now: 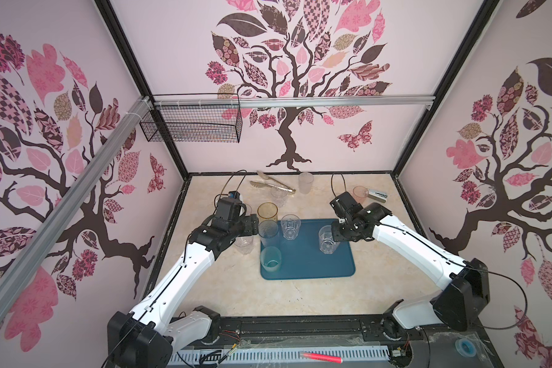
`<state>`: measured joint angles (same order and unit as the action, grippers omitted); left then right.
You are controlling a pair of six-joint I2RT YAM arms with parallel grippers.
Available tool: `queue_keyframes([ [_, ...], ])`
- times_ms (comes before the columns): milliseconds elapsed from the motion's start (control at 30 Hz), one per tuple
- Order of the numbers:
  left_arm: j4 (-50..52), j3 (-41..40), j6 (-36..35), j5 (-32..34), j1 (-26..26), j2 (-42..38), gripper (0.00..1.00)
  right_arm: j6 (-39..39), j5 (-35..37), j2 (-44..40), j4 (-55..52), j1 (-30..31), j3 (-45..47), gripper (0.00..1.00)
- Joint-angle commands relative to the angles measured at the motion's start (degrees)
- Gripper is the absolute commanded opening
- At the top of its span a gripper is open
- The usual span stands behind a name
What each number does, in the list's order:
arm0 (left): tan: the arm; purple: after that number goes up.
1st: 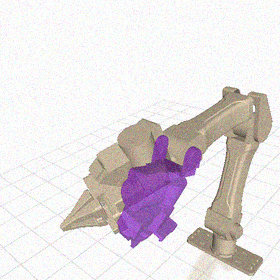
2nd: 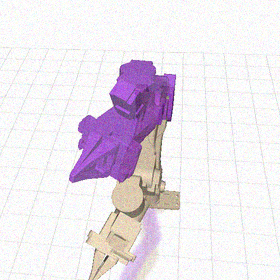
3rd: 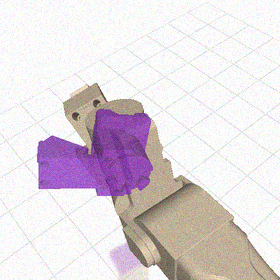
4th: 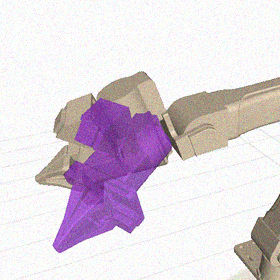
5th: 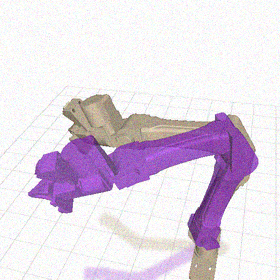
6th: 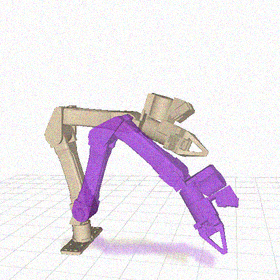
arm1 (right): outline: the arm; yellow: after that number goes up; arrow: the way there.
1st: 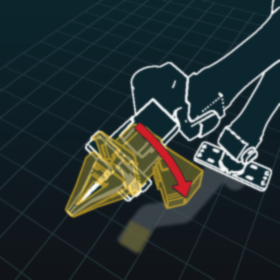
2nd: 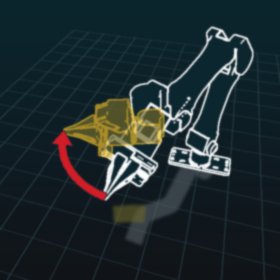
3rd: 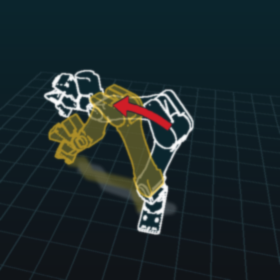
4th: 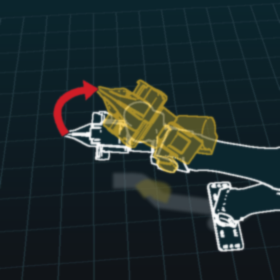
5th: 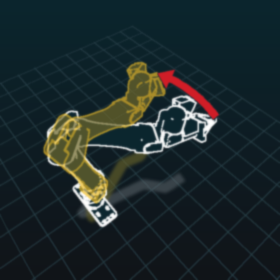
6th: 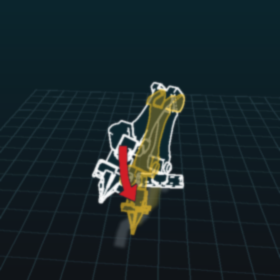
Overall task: Place the glasses into the tray
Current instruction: Place the glass on the tray.
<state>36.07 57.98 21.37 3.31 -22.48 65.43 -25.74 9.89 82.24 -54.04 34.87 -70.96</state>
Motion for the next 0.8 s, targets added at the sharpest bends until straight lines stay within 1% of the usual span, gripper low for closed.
queue_keyframes([
  [0, -0.6, 0.9, 0.2, -0.9, 0.6, 0.1, 0.82, -2.6, -0.6, 2.3, -0.2, 3.6, -0.5, 0.00],
  [133, 0.2, 0.2, 1.1, -2.3, 2.8, -0.5, 0.82, -4.8, 1.2, 6.6, 3.1, 9.1, -2.1, 0.00],
  [300, 2.0, -0.2, 1.6, -3.1, 6.4, -1.0, 0.82, -6.2, 0.6, 12.1, 6.2, 12.2, -4.7, 0.00],
  [500, 3.2, -0.3, 1.4, -2.3, 6.6, -1.4, 0.82, -6.4, 0.5, 17.6, 8.7, 13.1, -8.6, 0.00],
  [767, 3.6, -0.7, 1.2, -2.0, 6.6, -1.6, 0.81, -5.4, 1.2, 21.6, 10.2, 13.1, -11.5, 0.00],
])
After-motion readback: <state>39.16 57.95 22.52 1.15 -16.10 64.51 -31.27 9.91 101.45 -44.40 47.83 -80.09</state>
